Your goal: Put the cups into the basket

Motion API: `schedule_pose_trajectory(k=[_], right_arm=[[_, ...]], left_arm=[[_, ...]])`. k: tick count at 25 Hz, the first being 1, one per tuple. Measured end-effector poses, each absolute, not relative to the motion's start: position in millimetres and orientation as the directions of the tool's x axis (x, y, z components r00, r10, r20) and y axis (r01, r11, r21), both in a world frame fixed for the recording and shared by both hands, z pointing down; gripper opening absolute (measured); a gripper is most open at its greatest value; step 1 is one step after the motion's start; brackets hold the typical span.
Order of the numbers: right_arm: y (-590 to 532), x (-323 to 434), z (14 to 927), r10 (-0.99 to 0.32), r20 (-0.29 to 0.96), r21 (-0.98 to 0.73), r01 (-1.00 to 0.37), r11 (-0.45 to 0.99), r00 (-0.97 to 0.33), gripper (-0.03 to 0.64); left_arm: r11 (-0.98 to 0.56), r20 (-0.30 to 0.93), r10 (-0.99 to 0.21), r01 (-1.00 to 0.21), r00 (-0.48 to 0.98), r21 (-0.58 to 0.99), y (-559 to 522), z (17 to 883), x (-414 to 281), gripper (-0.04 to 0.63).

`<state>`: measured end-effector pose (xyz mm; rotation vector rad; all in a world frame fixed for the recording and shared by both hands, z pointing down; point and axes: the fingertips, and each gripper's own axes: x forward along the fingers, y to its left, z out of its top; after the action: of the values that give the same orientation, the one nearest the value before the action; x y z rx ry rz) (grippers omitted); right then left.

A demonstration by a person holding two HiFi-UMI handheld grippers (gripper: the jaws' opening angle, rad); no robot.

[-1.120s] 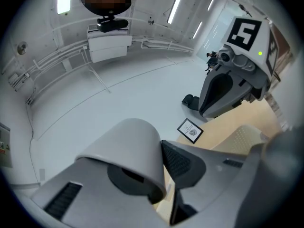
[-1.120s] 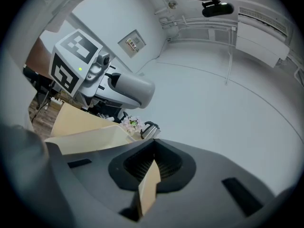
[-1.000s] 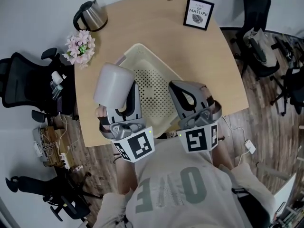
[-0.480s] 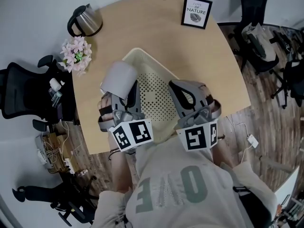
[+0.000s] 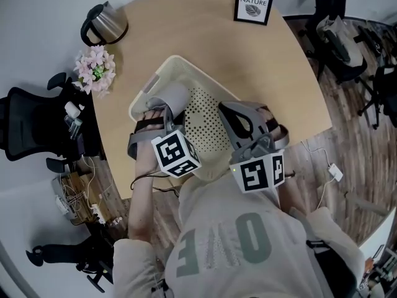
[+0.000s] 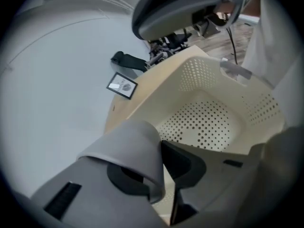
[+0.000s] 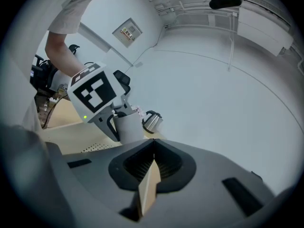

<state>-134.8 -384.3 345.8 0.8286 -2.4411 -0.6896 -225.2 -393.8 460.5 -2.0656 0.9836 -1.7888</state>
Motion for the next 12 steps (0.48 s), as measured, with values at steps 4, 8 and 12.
schedule_pose_trajectory(k=[4, 8, 12], right_arm=[[-381, -133, 351, -0.648, 0.266, 0.562, -0.431, 0.706, -0.714, -0.002], [-382, -127, 354, -0.660, 0.262, 0.559, -0.447, 0.698, -0.704, -0.002], [-379, -116, 360, -0.672, 0.280, 0.546, -0.462, 0.699, -0.686, -0.002]], left_arm=[[-0.846, 0.863, -0.505, -0.208, 0.014, -0.491, -380, 497, -215, 0.091], [-0.934, 0.941, -0.338, -0.110, -0.025, -0.339, -363, 532, -209, 0.091], [-0.969, 0.969, -0.234, -0.064, -0.073, -0.239, -352, 557, -210, 0.091]])
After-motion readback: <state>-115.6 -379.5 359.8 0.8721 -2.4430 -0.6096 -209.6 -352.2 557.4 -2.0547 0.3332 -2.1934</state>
